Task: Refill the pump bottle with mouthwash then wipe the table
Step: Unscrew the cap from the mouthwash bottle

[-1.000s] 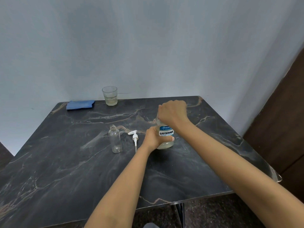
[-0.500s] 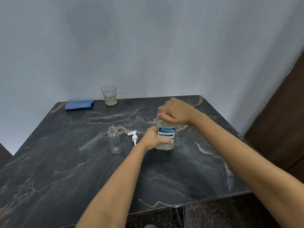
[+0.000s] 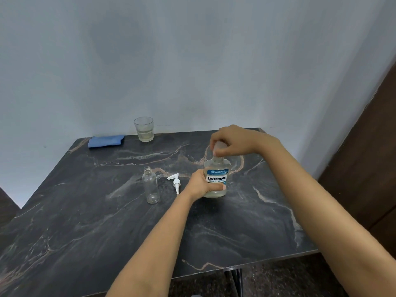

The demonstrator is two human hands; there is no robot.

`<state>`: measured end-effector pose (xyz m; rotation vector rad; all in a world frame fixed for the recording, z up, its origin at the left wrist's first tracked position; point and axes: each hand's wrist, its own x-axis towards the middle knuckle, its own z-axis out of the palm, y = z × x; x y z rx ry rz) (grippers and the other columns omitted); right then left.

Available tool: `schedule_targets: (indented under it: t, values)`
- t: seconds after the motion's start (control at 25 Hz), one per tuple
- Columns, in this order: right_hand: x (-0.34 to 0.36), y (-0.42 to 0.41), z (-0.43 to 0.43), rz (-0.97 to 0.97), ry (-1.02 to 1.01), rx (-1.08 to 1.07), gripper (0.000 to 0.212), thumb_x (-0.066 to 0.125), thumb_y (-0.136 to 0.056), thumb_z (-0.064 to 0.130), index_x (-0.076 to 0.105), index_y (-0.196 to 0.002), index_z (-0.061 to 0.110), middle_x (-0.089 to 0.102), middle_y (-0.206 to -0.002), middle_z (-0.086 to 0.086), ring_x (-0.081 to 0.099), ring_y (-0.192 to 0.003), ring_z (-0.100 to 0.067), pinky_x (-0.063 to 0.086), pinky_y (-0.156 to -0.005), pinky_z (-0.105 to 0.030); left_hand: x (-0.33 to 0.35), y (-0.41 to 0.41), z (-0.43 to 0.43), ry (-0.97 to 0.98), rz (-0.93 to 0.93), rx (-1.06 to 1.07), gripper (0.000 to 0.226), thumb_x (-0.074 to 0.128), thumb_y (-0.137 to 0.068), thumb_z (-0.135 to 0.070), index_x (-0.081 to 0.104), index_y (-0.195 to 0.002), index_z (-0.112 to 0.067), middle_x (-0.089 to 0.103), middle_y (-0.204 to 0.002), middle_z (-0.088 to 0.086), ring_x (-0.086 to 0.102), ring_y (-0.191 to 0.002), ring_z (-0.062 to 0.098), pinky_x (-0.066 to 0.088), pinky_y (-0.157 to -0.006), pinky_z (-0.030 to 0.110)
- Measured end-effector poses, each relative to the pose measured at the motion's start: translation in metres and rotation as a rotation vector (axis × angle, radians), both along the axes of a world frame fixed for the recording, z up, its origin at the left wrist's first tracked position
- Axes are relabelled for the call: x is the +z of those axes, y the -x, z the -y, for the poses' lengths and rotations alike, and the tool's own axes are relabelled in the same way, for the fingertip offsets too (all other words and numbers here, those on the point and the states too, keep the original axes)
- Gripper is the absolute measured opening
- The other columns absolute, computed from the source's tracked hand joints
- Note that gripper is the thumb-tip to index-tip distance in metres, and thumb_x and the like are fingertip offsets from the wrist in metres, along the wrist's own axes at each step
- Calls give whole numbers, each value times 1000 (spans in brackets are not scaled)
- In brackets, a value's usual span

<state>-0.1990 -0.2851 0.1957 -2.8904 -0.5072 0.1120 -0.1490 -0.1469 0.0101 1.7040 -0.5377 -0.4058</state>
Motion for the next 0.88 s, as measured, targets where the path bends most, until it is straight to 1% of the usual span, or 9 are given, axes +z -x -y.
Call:
schedule_targets:
  t: [0.08,0.2,0.32,0.4,0.48,0.6,0.68,0.76,0.88]
  values:
    - [5,5,13,2,-73,16,23,59,-87,21,63,-108,26,57,-97,7,54,-84,-8,46,-73,-26,-1,0,1,-13,2,9,34,85,-66,-11,73,-99,-12,76,-92,-2,71,-89,11,53,-85,26]
    - [-10,14,36,77,-459,-119,32,55,-91,13,60,-119,28,55,-112,4,57,-96,-6,47,-79,-16,0,-1,0,-21,-3,-12,37,88,-63,-18,73,-97,-15,76,-91,-3,71,-88,10,53,-83,24]
    - [-61,29,48,76,-1013,-341,32,58,-91,7,55,-124,9,60,-113,-4,61,-97,-13,51,-76,-16,4,-1,-3,-60,15,-12,40,91,-60,-23,72,-96,-25,75,-93,-8,70,-92,8,52,-83,23]
    - [-105,37,49,84,-1214,-521,29,63,-88,7,53,-115,-1,62,-105,-11,60,-90,-17,52,-74,-21,8,1,-7,-87,54,-1,51,92,-59,-26,64,-101,-31,72,-96,-14,67,-96,6,49,-79,15]
    - [-143,43,48,122,-1203,-644,21,69,-83,6,57,-99,5,65,-101,-10,60,-86,-18,50,-79,-30,11,5,-12,-102,83,18,70,93,-56,-30,53,-114,-32,67,-110,-14,63,-105,6,49,-86,17]
    - [-176,45,48,118,-1046,-715,23,77,-74,10,58,-86,16,69,-102,-4,63,-94,-21,50,-88,-38,10,21,-23,-102,149,150,92,91,-60,-35,40,-135,-23,53,-131,-11,50,-120,7,42,-102,27]
    - [-186,46,47,109,-983,-733,25,79,-71,13,58,-84,18,69,-101,-2,63,-98,-23,52,-85,-38,9,38,-34,-30,255,308,84,88,-63,-40,42,-132,-28,51,-126,-17,50,-114,-2,39,-97,17]
    - [-193,47,47,85,-945,-720,27,79,-70,13,57,-85,18,68,-98,5,63,-99,-20,51,-75,-28,8,56,-48,29,366,451,66,85,-65,-46,47,-119,-36,56,-114,-20,54,-104,-5,41,-86,9]
    - [-196,50,46,50,-875,-705,36,79,-70,11,54,-96,16,63,-102,7,58,-106,-19,45,-78,-25,4,75,-75,44,490,691,49,79,-72,-47,50,-108,-32,56,-101,-17,55,-93,1,43,-78,12]
